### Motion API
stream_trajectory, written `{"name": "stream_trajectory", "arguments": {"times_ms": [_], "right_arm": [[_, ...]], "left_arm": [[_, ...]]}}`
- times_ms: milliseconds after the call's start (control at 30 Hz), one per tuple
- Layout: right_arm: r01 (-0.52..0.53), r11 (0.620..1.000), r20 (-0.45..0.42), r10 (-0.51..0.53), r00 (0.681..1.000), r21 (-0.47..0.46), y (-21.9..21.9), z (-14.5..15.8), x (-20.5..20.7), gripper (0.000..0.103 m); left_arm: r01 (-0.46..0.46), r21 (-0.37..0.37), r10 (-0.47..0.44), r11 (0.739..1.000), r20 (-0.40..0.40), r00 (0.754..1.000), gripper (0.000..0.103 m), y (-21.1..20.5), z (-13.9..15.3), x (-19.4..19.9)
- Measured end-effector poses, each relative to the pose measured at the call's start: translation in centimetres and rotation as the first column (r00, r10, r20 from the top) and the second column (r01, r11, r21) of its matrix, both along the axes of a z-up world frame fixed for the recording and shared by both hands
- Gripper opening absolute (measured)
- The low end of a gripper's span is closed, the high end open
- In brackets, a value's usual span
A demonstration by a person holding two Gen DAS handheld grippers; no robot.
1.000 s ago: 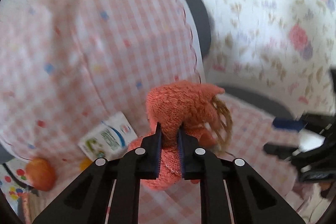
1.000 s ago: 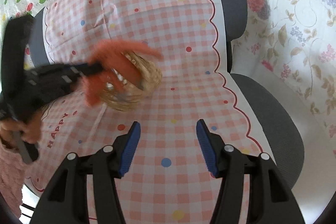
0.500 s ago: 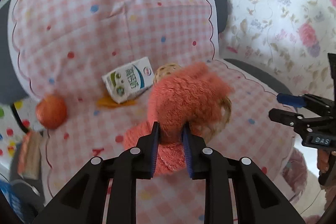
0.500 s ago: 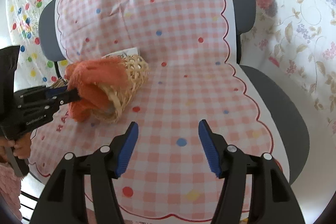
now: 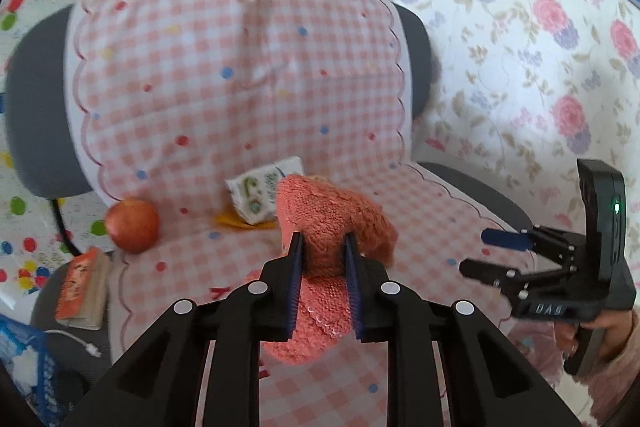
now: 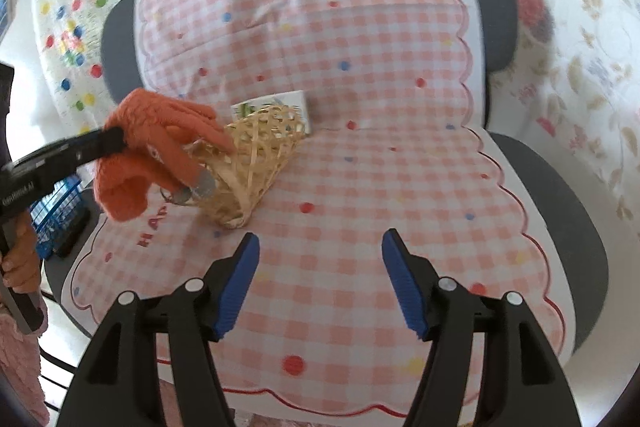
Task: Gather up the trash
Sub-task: 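Grasp the wicker basket rim with the right gripper while the left holds the glove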
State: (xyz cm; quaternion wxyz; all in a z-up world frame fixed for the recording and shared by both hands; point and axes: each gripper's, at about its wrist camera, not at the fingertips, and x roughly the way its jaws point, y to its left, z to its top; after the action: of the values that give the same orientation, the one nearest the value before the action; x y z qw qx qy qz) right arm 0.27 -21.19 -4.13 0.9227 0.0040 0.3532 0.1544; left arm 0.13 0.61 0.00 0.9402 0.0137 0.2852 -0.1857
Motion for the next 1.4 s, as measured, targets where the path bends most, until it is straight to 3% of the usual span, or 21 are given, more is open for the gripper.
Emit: {"name": "stream_trajectory", "arguments": {"times_ms": [167, 333, 400, 533, 700, 800, 867, 1000, 1200, 1400], "right_arm": [[-0.065, 0.998, 0.019, 0.065, 0.998, -0.012, 3.1, 0.3, 0.8, 0.061], [-0.112, 0.993, 0.026, 0.113, 0.993, -0.046, 6.2, 0.0, 2.5, 0.050], [-0.121, 0.992, 0.018, 0.121, 0.992, -0.042, 7.0, -0.3, 3.3, 0.045], [-0.141, 0.990, 0.016, 0.141, 0.990, -0.013, 8.5, -0.4, 4.7, 0.044], [-0.154, 0.987, 0.038, 0.156, 0.987, -0.046, 10.8, -0.3, 5.6, 0.044], [-0.128, 0.989, 0.024, 0.130, 0.991, -0.072, 11.2, -0.9, 6.7, 0.030], [-0.118, 0.991, 0.018, 0.120, 0.993, -0.065, 11.0, -1.1, 6.9, 0.029], [-0.125, 0.990, 0.016, 0.127, 0.992, -0.068, 10.6, -1.4, 6.9, 0.010], [-0.114, 0.993, 0.076, 0.117, 0.990, -0.041, 9.1, 0.7, 5.2, 0.007], [-0.054, 0.999, 0.123, 0.053, 0.991, -0.001, 4.4, 4.2, 1.7, 0.006]], "left_arm": [[-0.124, -0.044, 0.125, 0.991, 0.024, 0.992, 0.019, 3.3, 1.0, -0.9], [-0.259, -0.053, 0.261, 0.964, 0.042, 0.964, 0.019, 6.8, 1.5, -1.2], [-0.301, -0.048, 0.304, 0.952, 0.045, 0.952, 0.019, 7.8, 1.4, -1.2], [-0.340, -0.042, 0.342, 0.939, 0.025, 0.940, 0.019, 9.3, 0.5, -1.0], [-0.329, -0.043, 0.329, 0.943, -0.006, 0.944, 0.019, 9.6, -0.9, -0.4], [-0.321, -0.056, 0.321, 0.945, -0.023, 0.947, 0.019, 9.6, -1.5, -0.1], [-0.316, -0.057, 0.315, 0.947, -0.027, 0.949, 0.019, 9.6, -1.7, -0.1], [-0.307, -0.053, 0.306, 0.950, -0.036, 0.952, 0.019, 9.3, -1.9, 0.0], [-0.288, -0.058, 0.287, 0.956, -0.014, 0.958, 0.019, 8.3, -0.8, -1.0], [-0.226, -0.061, 0.229, 0.972, 0.043, 0.972, 0.019, 5.1, 0.8, -3.4]]}}
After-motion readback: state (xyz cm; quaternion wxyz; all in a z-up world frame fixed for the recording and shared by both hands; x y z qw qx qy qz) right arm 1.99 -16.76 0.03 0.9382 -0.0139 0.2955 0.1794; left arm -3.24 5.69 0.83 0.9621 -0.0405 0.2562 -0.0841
